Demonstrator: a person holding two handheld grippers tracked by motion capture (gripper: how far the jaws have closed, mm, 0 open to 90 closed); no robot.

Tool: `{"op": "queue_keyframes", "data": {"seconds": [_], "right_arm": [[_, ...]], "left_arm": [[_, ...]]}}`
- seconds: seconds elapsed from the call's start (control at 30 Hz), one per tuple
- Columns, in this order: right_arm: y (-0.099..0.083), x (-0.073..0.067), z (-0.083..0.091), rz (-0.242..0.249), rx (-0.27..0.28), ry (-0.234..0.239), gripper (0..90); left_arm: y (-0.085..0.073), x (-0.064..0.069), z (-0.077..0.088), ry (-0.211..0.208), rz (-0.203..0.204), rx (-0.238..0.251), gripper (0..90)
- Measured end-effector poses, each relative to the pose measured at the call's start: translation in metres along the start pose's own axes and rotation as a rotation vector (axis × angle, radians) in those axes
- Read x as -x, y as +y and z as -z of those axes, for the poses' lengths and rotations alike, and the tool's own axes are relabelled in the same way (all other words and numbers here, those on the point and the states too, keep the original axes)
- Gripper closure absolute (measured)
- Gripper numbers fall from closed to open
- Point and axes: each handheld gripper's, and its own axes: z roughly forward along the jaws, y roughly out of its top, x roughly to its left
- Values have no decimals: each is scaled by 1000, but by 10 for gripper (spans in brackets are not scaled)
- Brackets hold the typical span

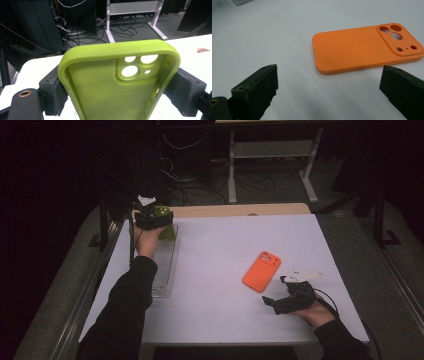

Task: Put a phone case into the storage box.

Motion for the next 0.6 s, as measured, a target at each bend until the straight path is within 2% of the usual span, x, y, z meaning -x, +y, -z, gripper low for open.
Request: {"op": "queue_keyframes", "data": {"seconds": [0.1, 0.13, 0.23, 0.27, 0.3, 0.33, 0.4, 0.47, 0.6], "right_arm": [[0, 0, 0, 0, 0, -1, 12], [0, 0, 0, 0, 0, -2, 11], [0, 0, 0, -2, 0, -3, 11], [0, 0, 1, -4, 0, -4, 11], [0, 0, 0, -4, -1, -4, 11], [0, 0, 0, -3, -1, -4, 11], [0, 0, 0, -2, -1, -4, 12], [0, 0, 0, 0, -2, -5, 11], [0, 0, 0, -1, -1, -5, 11]], "left_arm": [[-2, 3, -3, 9, -3, -4, 149], [-3, 2, -3, 16, -19, -15, 149], [-6, 2, -6, 22, -21, -19, 148], [-7, 1, -6, 19, -21, -33, 147], [-8, 1, -6, 21, -24, -31, 147], [-8, 2, -8, 22, -8, -19, 147], [-8, 2, -9, 25, -27, -23, 146], [-8, 3, -11, 29, -21, -6, 143], [-7, 2, -14, 35, -18, -6, 137]]}}
